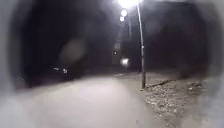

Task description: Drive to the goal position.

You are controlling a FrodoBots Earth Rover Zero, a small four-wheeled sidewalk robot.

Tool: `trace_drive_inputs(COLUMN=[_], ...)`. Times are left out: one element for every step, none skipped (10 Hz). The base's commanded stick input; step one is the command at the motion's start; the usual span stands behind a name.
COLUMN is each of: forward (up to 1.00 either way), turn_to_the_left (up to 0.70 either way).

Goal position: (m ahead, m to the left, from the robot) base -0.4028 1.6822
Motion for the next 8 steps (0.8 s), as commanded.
trace_drive_inputs(forward=[1.00,1.00,1.00,1.00,1.00,1.00,1.00,1.00], turn_to_the_left=[0.24,0.36,0.30,0.14,0.00,0.00,0.00,0.00])
